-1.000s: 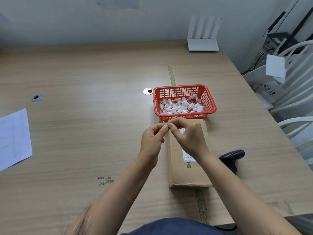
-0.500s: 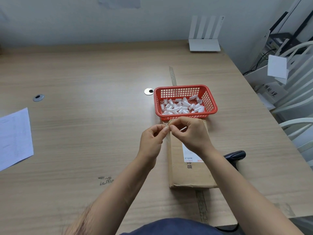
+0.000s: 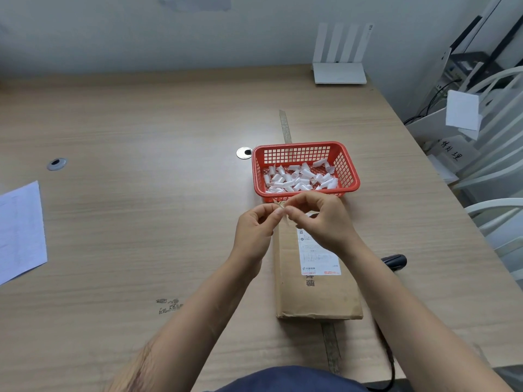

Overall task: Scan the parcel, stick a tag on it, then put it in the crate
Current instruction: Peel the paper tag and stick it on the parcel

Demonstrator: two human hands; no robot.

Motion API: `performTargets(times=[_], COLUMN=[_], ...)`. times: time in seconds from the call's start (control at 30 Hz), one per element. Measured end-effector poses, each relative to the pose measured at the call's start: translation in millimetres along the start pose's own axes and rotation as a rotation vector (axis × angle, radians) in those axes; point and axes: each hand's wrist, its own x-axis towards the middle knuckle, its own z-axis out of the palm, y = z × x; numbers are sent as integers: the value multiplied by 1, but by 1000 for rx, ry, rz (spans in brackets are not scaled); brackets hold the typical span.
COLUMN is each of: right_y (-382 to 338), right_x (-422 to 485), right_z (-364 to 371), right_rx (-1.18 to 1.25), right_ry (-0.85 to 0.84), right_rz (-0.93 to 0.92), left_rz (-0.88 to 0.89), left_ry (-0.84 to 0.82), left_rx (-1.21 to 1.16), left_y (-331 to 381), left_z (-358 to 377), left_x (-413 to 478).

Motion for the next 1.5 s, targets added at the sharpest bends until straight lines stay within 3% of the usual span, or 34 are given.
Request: performTargets(times=[0.43, 0.73, 1.23, 1.5], right_y=[0, 4, 1, -2], right_x=[4, 2, -2, -1], right_z=[-2, 9, 6, 3], right_rx=[-288, -182, -237, -362], right_ry=[52, 205, 82, 45], right_rz=[-231, -227, -335, -342], left_rz=[15, 95, 127, 251], left_ry=[57, 172, 167, 199], left_rx=[6, 72, 129, 406], left_y=[-2, -6, -9, -13], left_z=[10, 13, 3, -3], left_x=[2, 1, -2, 0])
